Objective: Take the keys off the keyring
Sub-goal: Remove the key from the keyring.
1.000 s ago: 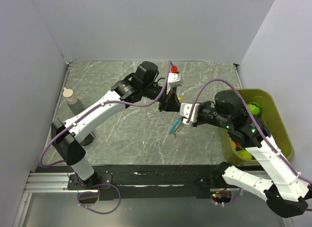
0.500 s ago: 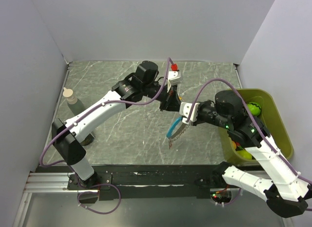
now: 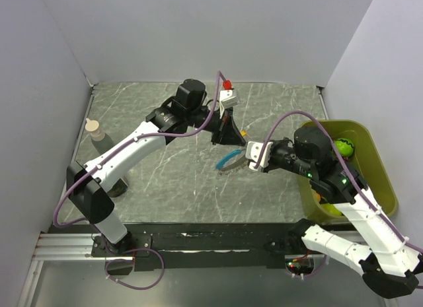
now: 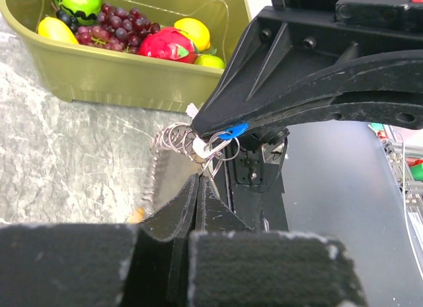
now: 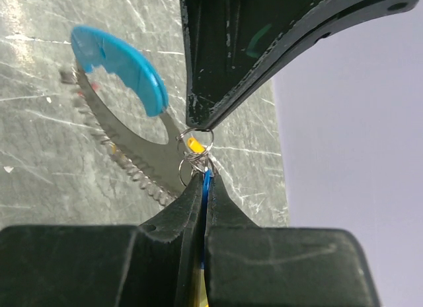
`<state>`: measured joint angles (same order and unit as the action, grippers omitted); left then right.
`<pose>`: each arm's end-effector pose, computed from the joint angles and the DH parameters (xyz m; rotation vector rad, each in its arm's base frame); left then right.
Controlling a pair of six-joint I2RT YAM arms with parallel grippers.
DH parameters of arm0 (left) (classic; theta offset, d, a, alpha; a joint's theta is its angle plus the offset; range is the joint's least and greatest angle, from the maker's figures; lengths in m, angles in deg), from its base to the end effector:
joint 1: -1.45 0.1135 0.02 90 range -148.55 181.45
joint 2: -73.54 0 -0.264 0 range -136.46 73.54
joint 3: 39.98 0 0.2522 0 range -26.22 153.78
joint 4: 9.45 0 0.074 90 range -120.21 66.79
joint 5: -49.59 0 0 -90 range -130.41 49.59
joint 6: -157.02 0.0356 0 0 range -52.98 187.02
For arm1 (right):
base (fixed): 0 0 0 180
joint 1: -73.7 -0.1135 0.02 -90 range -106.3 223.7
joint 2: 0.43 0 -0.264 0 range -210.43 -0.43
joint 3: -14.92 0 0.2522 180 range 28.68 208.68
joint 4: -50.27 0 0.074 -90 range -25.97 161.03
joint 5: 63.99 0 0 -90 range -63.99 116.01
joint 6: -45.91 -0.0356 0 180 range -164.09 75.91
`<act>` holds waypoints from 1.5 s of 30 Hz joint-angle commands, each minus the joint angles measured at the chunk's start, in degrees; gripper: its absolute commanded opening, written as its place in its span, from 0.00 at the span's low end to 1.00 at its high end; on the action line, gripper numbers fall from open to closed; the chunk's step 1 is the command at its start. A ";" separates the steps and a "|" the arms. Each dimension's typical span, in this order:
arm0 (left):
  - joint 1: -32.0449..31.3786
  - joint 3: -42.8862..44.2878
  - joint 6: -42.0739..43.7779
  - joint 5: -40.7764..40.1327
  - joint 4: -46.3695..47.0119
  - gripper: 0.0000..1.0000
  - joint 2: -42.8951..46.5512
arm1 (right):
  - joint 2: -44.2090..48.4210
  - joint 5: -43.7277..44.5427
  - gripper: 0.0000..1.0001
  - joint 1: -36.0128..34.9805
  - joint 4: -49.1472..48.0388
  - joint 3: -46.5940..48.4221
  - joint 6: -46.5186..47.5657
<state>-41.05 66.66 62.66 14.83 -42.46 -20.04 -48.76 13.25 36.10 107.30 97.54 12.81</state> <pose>0.2536 -0.2721 0.4018 1.2868 1.5773 -1.4501 0.1165 0.0997 0.4108 -1.5319 1.2184 -0.0025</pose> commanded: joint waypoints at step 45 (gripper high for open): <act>-3.47 -0.86 9.02 3.91 -2.64 0.32 3.84 | -2.47 -12.56 0.00 2.98 -1.95 6.64 -8.04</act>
<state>-43.02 64.13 69.65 18.18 -43.09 -16.87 -51.58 1.89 38.50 110.86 100.43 6.00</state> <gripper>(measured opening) 0.315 0.022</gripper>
